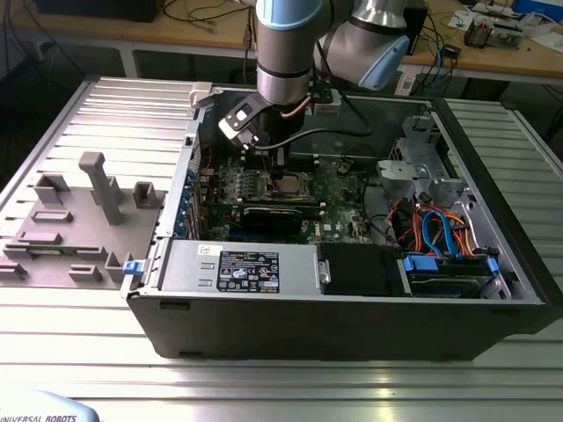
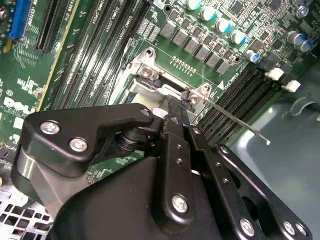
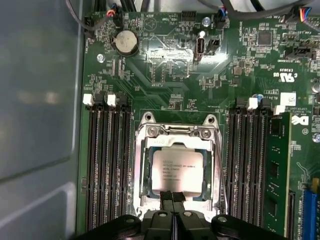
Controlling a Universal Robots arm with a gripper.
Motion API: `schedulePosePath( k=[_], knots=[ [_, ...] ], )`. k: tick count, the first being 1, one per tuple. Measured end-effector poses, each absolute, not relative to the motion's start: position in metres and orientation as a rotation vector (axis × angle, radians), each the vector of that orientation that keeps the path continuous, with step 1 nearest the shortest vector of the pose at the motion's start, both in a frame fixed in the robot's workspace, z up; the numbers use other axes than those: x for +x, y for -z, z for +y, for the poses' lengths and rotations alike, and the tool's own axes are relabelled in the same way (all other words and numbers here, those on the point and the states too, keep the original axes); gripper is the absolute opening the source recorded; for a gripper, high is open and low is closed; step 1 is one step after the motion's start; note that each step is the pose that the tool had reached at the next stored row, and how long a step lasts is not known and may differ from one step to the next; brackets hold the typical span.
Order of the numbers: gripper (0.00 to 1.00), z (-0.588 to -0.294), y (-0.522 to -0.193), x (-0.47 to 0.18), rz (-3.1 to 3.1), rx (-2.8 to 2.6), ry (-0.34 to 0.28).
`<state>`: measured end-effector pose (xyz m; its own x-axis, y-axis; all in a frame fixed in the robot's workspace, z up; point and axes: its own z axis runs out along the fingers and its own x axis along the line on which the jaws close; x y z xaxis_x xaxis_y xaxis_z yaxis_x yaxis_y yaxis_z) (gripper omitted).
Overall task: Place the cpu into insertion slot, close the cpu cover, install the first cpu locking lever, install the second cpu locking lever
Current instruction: 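Close the cpu cover, then install the first cpu locking lever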
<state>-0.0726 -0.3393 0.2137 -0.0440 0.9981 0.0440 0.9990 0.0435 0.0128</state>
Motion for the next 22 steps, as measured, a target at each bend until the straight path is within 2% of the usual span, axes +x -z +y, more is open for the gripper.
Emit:
schedulePosePath(
  k=[4, 22],
  knots=[
    [0.11, -0.339, -0.207, -0.074, -2.253, -2.154, 0.059],
    [0.11, -0.339, -0.215, -0.047, -2.248, -2.150, 0.051]
  ],
)
